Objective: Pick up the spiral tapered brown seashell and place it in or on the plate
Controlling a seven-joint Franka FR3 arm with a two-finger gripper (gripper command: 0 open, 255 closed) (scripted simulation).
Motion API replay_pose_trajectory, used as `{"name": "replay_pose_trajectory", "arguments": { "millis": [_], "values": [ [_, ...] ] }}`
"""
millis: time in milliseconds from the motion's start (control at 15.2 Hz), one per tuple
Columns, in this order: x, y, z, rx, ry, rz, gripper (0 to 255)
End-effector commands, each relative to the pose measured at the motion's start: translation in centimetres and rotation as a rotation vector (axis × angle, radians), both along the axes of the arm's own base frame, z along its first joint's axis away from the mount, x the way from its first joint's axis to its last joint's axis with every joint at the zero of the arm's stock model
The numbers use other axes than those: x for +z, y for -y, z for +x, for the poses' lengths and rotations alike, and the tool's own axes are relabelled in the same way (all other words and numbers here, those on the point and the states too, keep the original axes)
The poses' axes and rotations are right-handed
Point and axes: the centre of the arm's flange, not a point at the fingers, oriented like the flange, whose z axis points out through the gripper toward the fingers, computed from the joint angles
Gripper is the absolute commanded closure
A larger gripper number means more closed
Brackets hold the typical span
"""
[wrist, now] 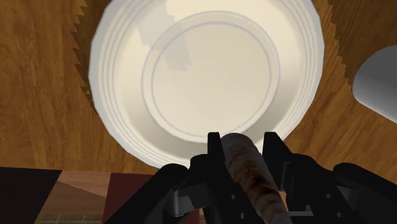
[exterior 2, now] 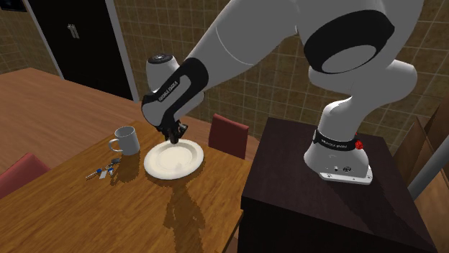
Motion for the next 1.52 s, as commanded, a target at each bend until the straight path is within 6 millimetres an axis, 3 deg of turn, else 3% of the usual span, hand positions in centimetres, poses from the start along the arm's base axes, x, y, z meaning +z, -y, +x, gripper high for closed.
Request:
{"name": "replay_pose_trajectory", "arguments": {
  "millis": [0,858,1386,1452],
  "values": [
    [-0.7,0.4,0.4,0.002,0.0,0.0,255],
    [-7.8,0.4,0.4,0.002,0.0,0.0,255],
    [-7.8,0.4,0.4,0.002,0.0,0.0,255],
    [-7.7,0.4,0.4,0.002,0.0,0.0,0]
  ]
}}
